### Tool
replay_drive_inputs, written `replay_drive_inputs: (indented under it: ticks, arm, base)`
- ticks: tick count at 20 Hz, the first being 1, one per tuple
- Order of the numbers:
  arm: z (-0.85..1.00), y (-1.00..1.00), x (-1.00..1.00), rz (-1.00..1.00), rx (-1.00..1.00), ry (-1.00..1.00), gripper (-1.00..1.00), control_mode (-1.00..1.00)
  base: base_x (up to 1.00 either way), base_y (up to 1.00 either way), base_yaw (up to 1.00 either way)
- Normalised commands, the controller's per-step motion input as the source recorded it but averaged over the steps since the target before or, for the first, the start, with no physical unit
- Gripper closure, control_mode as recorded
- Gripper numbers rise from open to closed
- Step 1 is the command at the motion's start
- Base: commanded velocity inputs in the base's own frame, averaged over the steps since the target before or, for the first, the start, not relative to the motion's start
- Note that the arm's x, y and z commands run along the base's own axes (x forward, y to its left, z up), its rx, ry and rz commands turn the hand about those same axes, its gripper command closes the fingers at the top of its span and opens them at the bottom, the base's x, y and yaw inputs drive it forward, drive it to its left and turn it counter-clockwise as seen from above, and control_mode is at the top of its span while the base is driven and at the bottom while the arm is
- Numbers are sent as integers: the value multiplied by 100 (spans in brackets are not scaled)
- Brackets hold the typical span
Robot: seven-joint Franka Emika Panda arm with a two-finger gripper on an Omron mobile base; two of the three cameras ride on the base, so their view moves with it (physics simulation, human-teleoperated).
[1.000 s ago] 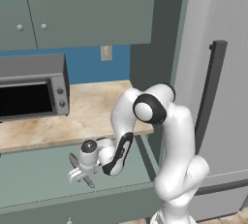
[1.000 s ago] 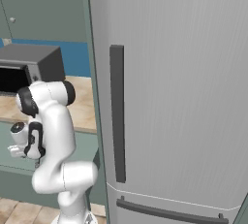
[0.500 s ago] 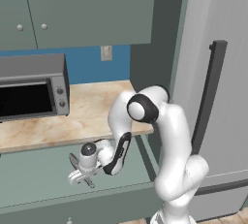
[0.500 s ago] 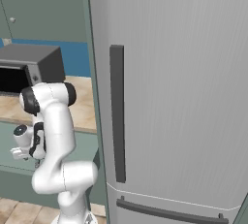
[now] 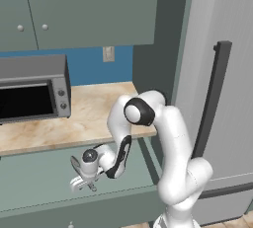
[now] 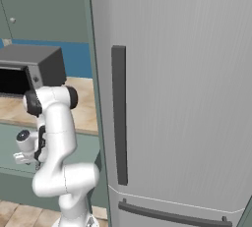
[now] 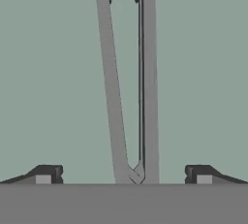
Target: Take the tongs from the drawer on the left and place them on the dining counter next to the tray containing the kebab skewer.
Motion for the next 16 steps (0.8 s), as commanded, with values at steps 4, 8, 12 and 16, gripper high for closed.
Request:
replay_drive_inputs:
  ticks: [4,8,12,16]
  arm:
    - [-22,0,0,0,0,0,-100,-100]
    - [-10,2,0,0,0,0,100,-100]
    - [0,0,0,0,0,0,100,-100]
    - [32,3,-1,0,0,-6,100,-100]
  base:
    - [0,0,0]
    - [0,0,0]
    - [0,0,0]
    - [0,0,0]
